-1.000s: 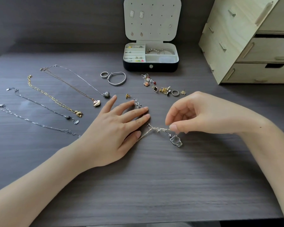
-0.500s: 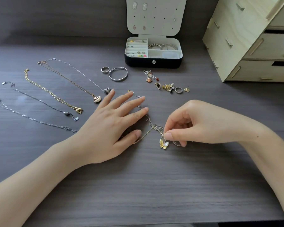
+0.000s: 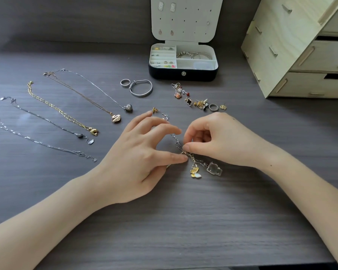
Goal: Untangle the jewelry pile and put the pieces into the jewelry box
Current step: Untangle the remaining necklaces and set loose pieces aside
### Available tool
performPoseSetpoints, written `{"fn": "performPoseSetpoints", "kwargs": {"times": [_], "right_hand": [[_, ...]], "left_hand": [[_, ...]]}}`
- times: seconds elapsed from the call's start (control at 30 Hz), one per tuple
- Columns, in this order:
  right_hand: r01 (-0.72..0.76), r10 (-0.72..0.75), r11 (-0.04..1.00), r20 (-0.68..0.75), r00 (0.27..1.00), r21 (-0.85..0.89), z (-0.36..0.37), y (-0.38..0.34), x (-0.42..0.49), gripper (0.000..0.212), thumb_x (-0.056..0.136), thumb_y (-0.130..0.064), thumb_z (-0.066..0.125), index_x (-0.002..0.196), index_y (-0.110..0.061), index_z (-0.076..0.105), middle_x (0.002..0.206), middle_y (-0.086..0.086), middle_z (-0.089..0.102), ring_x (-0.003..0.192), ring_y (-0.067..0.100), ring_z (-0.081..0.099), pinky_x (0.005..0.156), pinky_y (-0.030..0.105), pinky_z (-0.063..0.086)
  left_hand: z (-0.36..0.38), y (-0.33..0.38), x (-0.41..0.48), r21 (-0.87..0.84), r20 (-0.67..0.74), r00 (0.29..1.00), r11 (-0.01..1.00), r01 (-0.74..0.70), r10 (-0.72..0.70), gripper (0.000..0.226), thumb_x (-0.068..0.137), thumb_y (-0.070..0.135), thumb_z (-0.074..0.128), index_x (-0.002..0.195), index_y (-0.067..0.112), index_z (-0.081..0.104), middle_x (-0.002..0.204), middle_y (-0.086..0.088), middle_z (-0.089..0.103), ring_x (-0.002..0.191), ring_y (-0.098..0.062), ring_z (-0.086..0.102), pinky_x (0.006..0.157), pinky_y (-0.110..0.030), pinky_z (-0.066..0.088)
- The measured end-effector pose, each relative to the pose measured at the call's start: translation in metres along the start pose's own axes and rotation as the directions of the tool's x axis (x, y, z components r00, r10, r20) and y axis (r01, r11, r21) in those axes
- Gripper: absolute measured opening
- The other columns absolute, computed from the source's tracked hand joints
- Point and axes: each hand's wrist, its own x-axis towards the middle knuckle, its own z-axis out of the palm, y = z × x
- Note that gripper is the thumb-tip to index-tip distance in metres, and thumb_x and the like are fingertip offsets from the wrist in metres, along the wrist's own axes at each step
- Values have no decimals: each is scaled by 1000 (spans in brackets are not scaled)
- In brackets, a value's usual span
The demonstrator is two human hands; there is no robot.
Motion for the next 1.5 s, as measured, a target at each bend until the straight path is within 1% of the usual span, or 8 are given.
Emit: {"fn": "performPoseSetpoints", "kwargs": {"times": [0.17,0.4,0.73,0.87,1.03,1.2,1.37,1.5], "right_hand": [[12,-12,1000,24,1000,-20,-2,2,-1,9,82,-22,66,74,-27,66,61,-10,59,58,-2,52,55,12,35],[28,-30,999,51,998,39,-4,4,-1,6,83,-24,66,78,-28,66,69,-8,64,59,1,52,56,14,36],[7,-10,999,53,999,44,-7,3,-2,5,82,-17,69,82,-22,66,63,-9,57,57,-1,50,56,11,37],[-20,19,999,35,999,29,-9,6,-3,4,82,-18,68,82,-22,67,65,-8,59,58,-1,51,56,11,38],[-40,40,999,20,999,12,-10,7,-3,6,82,-20,68,77,-24,68,64,-8,61,58,-2,52,56,11,39],[-36,36,999,11,999,14,-10,6,-3,8,85,-20,65,79,-23,70,65,-11,62,61,-5,54,58,10,39],[-43,42,998,27,999,34,-11,6,-3,4,83,-22,68,79,-23,68,67,-8,63,59,-2,54,57,13,41],[-61,62,998,32,998,-34,-11,6,-3,6,83,-24,69,76,-23,68,68,-7,63,60,-3,52,57,14,41]], "left_hand": [[0,0,1,-5,-15,1000,1000,7,-7,42,79,14,47,106,34,72,120,-9,60,109,-32,51,108,-48,28],[4,-2,3,26,-43,999,999,23,-22,40,80,14,50,110,32,71,119,-10,60,105,-33,51,104,-48,31],[2,1,5,124,-41,999,992,-4,9,41,80,14,46,108,29,71,111,-11,61,103,-35,54,108,-49,26],[2,2,5,133,-43,999,991,-4,10,40,81,13,45,107,29,71,111,-11,61,103,-35,53,108,-51,28],[3,2,5,116,-37,999,993,12,-8,42,79,13,44,106,29,72,113,-11,61,103,-35,53,108,-51,28],[6,6,9,105,-29,999,994,28,-25,45,80,14,43,114,29,68,117,-11,60,104,-34,52,107,-50,29],[8,7,9,88,-19,999,996,31,-30,45,79,14,41,111,29,70,117,-10,60,104,-33,50,106,-49,30],[8,6,10,51,-43,998,998,40,-38,46,79,13,39,108,28,72,112,-9,61,103,-33,51,103,-46,32]]}}
